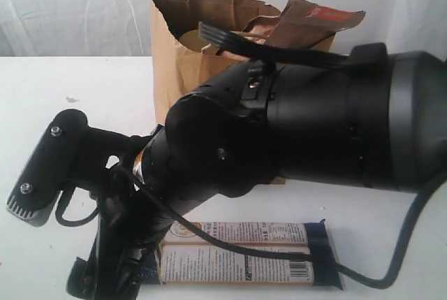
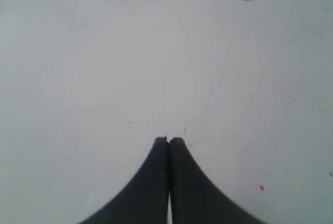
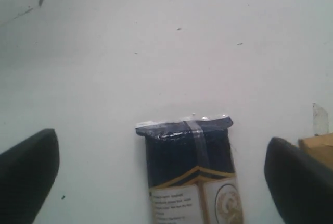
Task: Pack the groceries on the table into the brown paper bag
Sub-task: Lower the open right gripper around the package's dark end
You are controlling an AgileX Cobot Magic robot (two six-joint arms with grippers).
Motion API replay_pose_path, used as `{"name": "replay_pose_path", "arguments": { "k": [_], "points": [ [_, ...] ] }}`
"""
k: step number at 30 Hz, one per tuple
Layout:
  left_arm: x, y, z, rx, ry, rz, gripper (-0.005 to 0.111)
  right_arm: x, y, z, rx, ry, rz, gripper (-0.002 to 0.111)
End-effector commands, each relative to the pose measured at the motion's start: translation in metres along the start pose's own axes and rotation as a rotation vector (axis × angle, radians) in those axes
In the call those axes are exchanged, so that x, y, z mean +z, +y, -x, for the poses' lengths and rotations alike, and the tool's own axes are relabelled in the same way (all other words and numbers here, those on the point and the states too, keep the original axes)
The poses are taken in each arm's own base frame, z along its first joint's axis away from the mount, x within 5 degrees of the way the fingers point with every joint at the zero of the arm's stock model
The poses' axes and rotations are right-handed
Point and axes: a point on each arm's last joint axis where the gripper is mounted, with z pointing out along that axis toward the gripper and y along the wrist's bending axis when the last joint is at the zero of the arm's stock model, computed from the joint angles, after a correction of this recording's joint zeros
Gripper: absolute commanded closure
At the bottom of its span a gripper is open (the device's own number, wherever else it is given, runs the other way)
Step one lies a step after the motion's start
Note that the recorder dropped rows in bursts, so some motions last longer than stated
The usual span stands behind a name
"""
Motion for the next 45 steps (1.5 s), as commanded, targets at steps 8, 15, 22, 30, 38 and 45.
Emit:
{"name": "replay_pose_path", "arguments": {
  "k": [8, 15, 22, 30, 38, 45],
  "points": [
    [0.000, 0.000, 0.001, 0.003, -0.010, -0.007, 0.107, 0.041, -0.005, -0.041, -0.134, 0.391, 0.018, 0.003],
    [0.000, 0.000, 0.001, 0.003, -0.010, -0.007, 0.107, 0.044, -0.005, -0.042, -0.132, 0.391, 0.020, 0.003],
    [0.000, 0.000, 0.001, 0.003, -0.010, -0.007, 0.107, 0.045, -0.005, -0.042, -0.130, 0.389, 0.021, 0.003],
    [0.000, 0.000, 0.001, 0.003, -0.010, -0.007, 0.107, 0.048, -0.001, -0.050, -0.106, 0.470, 0.060, 0.003],
    [0.000, 0.000, 0.001, 0.003, -0.010, -0.007, 0.107, 0.045, -0.011, -0.058, -0.110, 0.559, 0.095, 0.003],
    [0.000, 0.000, 0.001, 0.003, -0.010, -0.007, 0.107, 0.039, -0.039, -0.047, -0.101, 0.485, 0.137, 0.003]
  ]
}}
